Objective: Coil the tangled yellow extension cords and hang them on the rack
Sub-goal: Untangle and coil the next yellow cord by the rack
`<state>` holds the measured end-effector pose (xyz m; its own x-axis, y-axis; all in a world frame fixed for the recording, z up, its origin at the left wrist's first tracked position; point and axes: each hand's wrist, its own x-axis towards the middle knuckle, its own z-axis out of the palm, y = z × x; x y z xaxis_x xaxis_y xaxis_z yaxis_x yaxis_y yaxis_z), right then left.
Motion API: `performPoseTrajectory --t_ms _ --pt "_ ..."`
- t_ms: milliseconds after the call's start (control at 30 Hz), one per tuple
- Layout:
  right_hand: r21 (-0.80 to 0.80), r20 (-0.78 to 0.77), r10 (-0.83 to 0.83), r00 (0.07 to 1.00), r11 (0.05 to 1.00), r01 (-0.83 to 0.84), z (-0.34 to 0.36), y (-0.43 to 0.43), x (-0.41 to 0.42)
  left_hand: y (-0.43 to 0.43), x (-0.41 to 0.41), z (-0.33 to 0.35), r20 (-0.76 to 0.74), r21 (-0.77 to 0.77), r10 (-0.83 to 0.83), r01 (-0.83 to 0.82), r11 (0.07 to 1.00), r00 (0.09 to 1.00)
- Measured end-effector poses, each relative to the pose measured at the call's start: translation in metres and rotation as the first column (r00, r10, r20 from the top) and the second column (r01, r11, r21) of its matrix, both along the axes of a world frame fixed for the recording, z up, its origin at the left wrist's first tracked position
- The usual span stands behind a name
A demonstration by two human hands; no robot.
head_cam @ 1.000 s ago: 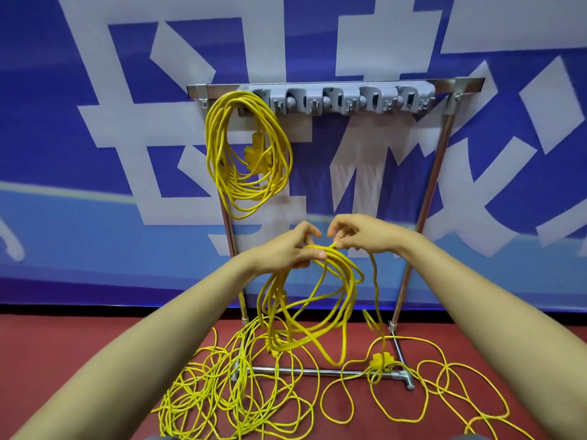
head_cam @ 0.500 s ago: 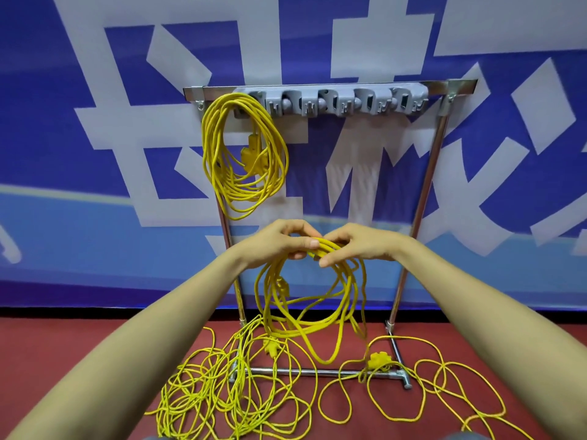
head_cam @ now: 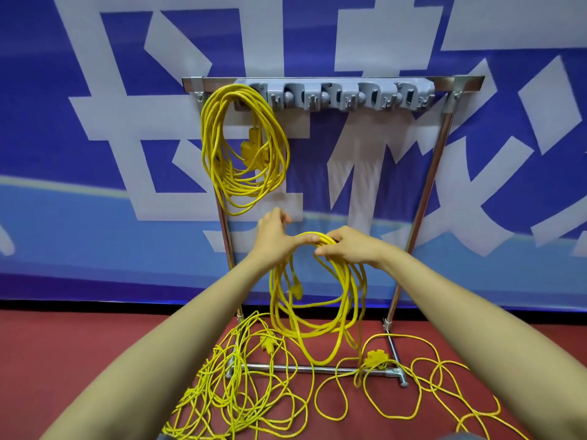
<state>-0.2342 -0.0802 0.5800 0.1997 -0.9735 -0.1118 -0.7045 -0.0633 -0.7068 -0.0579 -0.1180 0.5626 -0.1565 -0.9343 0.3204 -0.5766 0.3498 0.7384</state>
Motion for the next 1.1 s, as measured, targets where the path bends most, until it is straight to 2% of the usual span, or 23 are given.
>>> performPoseTrajectory --t_ms 67,133,167,233,300,400,567,700,767,867,1033,1100 --pt "-0.044 -0.078 -0.059 0.995 0.997 0.056 -0.002 -0.004 0.004 0.007 -0.005 -0.003 0.001 0.030 0.094 -0.094 0.995 0.996" --pt "-0.113 -0.157 -0.118 0.980 0.989 0.101 -0.005 -0.006 0.009 0.010 -0.012 -0.010 0.005 0.156 0.092 -0.092 0.983 0.996" --pt "-0.142 -0.178 -0.144 0.973 0.983 0.120 -0.006 -0.005 0.011 0.010 -0.015 -0.011 -0.039 0.236 0.071 -0.060 0.970 0.997" --pt "-0.186 -0.201 -0.183 0.963 0.972 0.146 -0.011 -0.003 0.016 0.007 -0.024 -0.011 -0.274 0.414 0.093 0.030 0.910 0.957" --pt "-0.218 -0.192 -0.199 0.961 0.963 0.156 -0.016 0.000 0.020 0.005 -0.034 -0.005 -0.479 0.500 0.183 0.095 0.861 0.859" --pt "-0.262 -0.139 -0.232 0.963 0.946 0.190 -0.019 0.003 0.024 0.004 -0.041 0.004 -0.589 0.512 0.227 0.141 0.847 0.776" --pt "-0.292 -0.119 -0.208 0.971 0.942 0.167 -0.024 0.004 0.035 -0.002 -0.040 0.007 -0.516 0.514 0.222 0.092 0.853 0.827" --pt "-0.222 -0.089 -0.133 0.987 0.969 0.111 -0.020 0.009 0.039 -0.004 -0.035 0.006 -0.486 0.501 0.209 0.074 0.863 0.848" --pt "-0.184 -0.023 -0.097 0.995 0.979 0.092 -0.016 0.009 0.035 -0.004 -0.027 0.003 -0.483 0.502 0.200 0.083 0.861 0.853" --pt "-0.123 0.038 -0.114 0.993 0.985 0.118 -0.012 0.005 0.020 -0.010 -0.014 -0.004 -0.466 0.524 0.164 0.122 0.843 0.869" --pt "-0.140 -0.054 -0.154 0.987 0.979 0.145 -0.002 -0.001 -0.003 -0.009 0.001 -0.002 -0.509 0.450 0.104 0.161 0.878 0.854" --pt "-0.169 -0.030 -0.135 0.990 0.977 0.128 0.002 0.000 -0.005 -0.005 0.005 -0.002 -0.547 0.428 0.065 0.213 0.878 0.834"
